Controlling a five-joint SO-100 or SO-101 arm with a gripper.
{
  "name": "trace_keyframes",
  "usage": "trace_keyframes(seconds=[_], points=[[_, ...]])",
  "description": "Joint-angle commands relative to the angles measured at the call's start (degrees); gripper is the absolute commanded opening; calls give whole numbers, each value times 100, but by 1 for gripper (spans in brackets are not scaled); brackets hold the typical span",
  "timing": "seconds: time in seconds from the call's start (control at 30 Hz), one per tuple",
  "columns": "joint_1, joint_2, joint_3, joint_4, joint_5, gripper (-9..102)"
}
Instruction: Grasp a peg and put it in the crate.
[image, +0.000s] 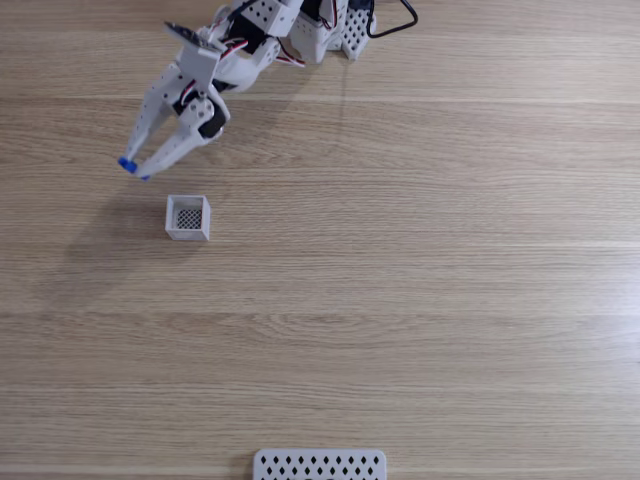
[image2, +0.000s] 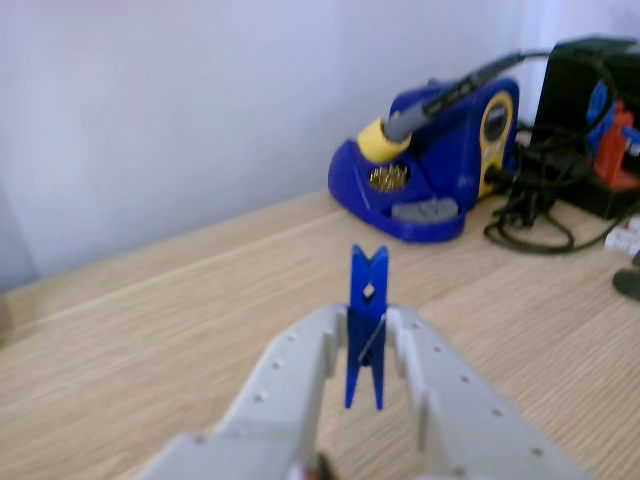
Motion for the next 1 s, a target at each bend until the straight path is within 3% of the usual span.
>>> trace_keyframes(seconds=[0.0,0.27,0.97], points=[[-167,0,-105,-123,-9,-1],[-694,-308,176,-123,-9,-1],[-650,-1160,-141,-229,-18,-1]])
